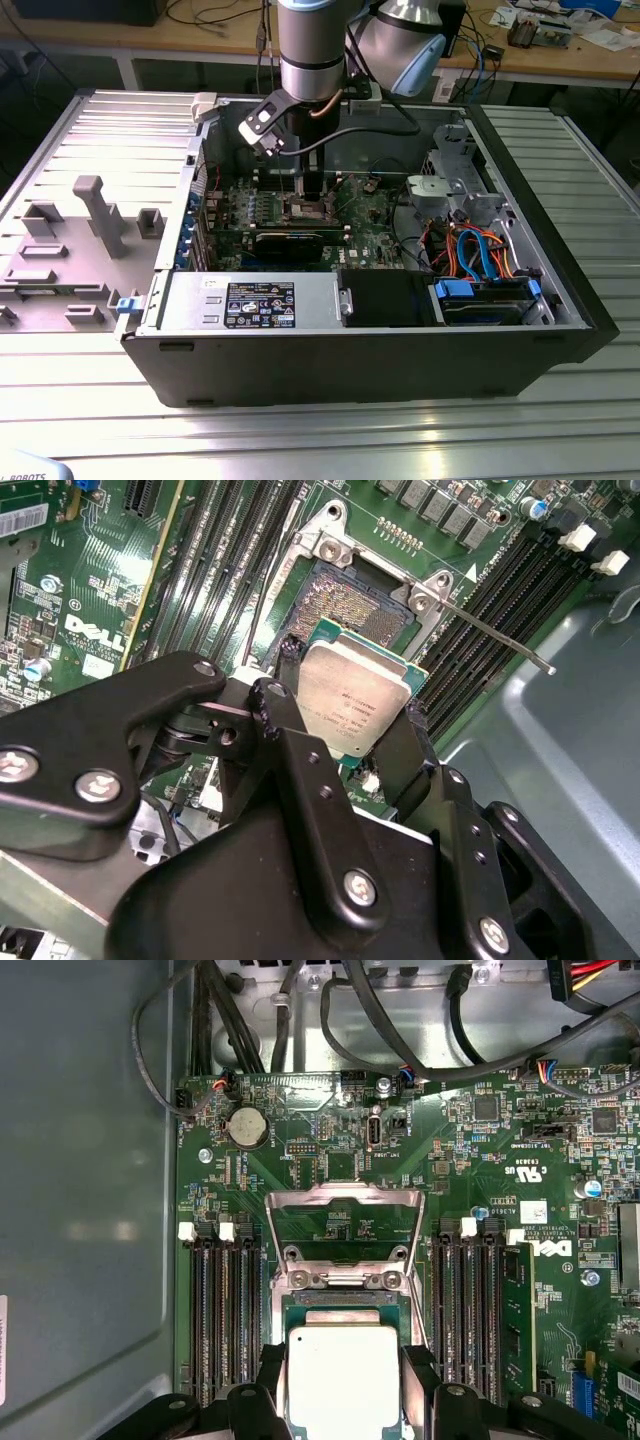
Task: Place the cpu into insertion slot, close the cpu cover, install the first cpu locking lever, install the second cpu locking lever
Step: 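Place the cpu into insertion slot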
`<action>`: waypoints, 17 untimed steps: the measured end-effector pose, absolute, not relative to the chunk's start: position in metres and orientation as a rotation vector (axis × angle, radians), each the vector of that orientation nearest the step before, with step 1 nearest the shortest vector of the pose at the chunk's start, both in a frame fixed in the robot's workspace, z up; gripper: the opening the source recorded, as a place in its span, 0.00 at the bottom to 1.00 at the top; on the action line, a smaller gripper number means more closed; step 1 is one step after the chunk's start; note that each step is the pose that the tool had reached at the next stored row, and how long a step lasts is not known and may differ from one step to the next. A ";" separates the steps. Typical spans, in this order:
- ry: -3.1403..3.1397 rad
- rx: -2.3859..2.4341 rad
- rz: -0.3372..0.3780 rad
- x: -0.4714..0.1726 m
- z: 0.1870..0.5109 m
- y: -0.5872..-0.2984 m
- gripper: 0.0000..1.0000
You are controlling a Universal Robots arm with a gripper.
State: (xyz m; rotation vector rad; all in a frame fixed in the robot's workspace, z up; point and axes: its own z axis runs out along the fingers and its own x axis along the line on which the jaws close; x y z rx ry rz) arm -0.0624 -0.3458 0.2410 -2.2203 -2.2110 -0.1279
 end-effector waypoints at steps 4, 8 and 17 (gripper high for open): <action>-2.211 -2.220 -0.128 -0.063 0.241 -0.346 0.55; -2.214 -2.217 -0.128 -0.063 0.236 -0.346 0.55; -2.209 -2.222 -0.128 -0.066 0.219 -0.346 0.55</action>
